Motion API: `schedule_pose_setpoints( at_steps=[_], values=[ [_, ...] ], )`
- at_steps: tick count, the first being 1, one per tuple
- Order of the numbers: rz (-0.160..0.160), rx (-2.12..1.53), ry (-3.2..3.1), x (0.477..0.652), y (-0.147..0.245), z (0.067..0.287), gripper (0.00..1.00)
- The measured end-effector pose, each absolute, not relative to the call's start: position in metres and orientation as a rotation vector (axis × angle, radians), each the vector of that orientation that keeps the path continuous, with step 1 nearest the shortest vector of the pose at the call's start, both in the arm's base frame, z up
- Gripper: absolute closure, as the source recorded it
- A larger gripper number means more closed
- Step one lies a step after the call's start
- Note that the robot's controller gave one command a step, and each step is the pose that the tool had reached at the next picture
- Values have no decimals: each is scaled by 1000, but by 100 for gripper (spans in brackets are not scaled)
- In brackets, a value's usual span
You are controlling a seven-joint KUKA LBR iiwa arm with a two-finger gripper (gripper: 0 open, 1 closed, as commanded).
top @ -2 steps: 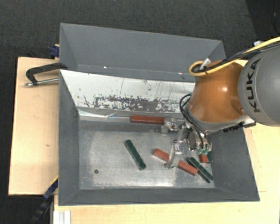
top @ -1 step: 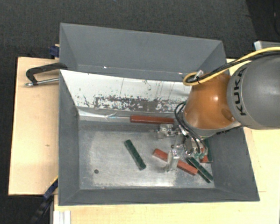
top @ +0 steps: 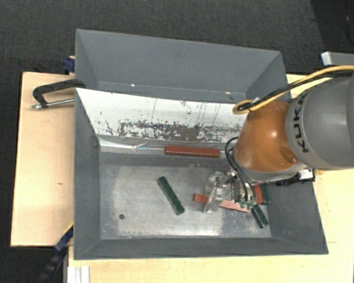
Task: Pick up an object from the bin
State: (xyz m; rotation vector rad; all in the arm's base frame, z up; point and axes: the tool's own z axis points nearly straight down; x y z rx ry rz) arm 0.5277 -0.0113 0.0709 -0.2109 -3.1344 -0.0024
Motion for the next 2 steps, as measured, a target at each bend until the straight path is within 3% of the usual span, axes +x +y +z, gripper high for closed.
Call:
schedule_pose_setpoints(
  at_steps=[1,2],
  values=[
    [-2,-211,-3134,528,-11,71,100],
    [-2,-218,-3139,534,-17,201,100]
  ],
)
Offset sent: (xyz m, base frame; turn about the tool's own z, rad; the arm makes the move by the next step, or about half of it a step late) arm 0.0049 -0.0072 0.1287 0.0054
